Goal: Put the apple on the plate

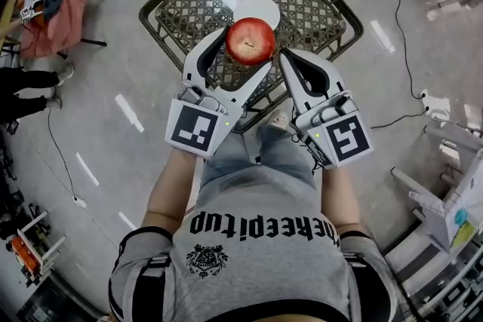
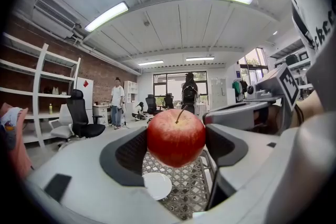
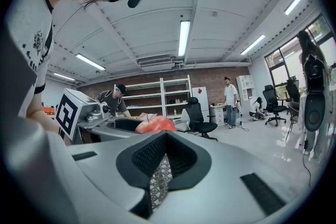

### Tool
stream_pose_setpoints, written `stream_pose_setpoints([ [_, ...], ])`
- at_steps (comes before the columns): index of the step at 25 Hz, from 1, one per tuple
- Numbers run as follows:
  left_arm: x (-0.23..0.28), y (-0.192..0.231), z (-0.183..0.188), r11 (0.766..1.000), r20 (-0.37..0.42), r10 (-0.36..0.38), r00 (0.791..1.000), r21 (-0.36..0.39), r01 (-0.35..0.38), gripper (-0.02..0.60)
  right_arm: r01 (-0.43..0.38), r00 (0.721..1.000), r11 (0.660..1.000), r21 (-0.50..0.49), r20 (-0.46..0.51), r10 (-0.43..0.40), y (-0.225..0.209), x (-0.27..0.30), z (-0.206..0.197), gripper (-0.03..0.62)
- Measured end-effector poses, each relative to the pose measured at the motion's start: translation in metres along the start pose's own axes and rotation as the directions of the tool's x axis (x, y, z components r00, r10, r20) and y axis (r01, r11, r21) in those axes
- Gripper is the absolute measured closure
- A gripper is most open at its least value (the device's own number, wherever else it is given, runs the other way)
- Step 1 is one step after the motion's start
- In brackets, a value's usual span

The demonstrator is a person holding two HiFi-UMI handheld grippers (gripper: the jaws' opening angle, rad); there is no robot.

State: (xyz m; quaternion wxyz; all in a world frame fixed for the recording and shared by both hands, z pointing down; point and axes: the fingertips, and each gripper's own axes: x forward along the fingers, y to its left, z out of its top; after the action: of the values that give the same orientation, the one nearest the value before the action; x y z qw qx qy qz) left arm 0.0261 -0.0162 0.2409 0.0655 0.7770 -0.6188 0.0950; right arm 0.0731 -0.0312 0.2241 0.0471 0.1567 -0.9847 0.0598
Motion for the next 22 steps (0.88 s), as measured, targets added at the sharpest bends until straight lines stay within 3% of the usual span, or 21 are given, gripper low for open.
stream_pose_setpoints([
  [9, 0.015, 0.035, 0.008, 0.987, -0.015, -0.157, 0.988, 0.030, 0.157, 0.204, 0.161, 0.987, 0.986, 0.033, 0.005, -0.161, -0.005, 0.028, 0.009, 0.582],
  [22, 0.036, 0.069, 0.007, 0.937, -0.051, -0.341, 0.939, 0.060, 0.344, 0.204, 0.349, 0.937, 0.934, 0.077, -0.016, -0.349, -0.014, 0.059, 0.007, 0.582],
])
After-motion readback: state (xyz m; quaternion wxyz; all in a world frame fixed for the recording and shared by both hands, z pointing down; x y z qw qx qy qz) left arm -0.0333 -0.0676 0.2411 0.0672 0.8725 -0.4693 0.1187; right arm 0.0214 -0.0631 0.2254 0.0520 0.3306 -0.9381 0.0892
